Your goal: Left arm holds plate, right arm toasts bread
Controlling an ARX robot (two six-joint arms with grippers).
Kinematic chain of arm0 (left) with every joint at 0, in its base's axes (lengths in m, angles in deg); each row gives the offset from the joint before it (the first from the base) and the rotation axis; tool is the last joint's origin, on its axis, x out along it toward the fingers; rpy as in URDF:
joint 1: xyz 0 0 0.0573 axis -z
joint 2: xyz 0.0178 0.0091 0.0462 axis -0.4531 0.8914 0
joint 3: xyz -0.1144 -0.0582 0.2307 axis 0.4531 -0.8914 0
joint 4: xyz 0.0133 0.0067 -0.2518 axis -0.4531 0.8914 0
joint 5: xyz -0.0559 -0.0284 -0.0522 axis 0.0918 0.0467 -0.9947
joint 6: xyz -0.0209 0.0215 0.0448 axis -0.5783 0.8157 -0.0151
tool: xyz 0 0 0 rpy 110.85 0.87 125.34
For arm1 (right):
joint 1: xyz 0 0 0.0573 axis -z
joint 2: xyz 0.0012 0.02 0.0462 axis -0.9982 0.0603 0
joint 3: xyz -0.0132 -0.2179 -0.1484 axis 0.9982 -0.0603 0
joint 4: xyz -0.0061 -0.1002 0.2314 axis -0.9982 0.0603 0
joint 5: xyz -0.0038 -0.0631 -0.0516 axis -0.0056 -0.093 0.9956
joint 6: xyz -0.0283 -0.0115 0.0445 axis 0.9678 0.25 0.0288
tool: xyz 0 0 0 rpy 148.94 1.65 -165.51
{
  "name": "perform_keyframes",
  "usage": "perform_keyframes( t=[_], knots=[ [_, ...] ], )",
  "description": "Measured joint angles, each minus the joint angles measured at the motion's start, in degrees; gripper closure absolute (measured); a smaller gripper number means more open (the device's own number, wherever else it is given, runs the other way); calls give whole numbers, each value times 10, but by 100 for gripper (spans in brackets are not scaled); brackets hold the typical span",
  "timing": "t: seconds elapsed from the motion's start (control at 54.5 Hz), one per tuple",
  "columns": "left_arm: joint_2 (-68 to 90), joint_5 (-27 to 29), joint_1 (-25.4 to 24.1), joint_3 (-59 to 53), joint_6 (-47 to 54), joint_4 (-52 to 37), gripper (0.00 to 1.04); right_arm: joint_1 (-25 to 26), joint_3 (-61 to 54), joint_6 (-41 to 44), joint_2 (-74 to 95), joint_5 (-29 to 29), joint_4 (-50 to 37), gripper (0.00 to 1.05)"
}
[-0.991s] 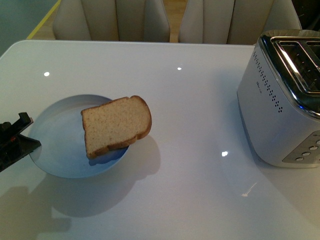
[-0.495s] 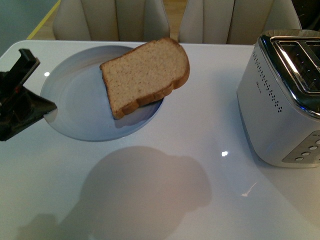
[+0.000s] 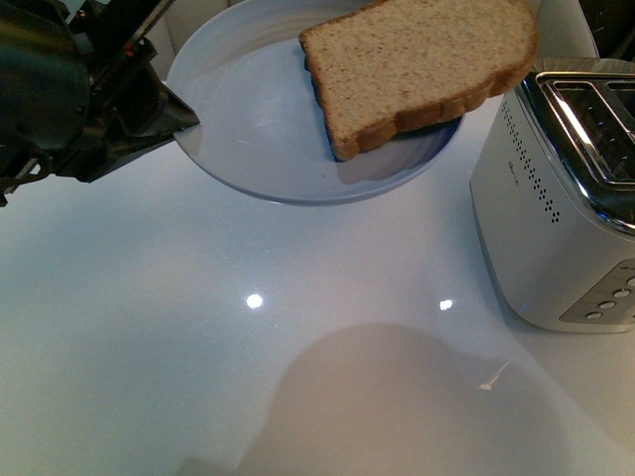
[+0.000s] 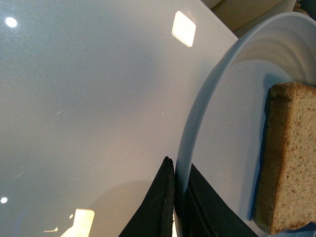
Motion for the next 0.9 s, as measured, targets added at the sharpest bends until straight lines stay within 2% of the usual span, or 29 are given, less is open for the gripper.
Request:
perform_keyframes(
  t=[0.33, 0.899],
  knots=[
    [0, 18, 65, 18, -19, 14, 102, 0, 0, 0, 0, 0, 0, 9],
    [-7, 18, 69, 18, -19, 14, 102, 0, 0, 0, 0, 0, 0, 9]
  ],
)
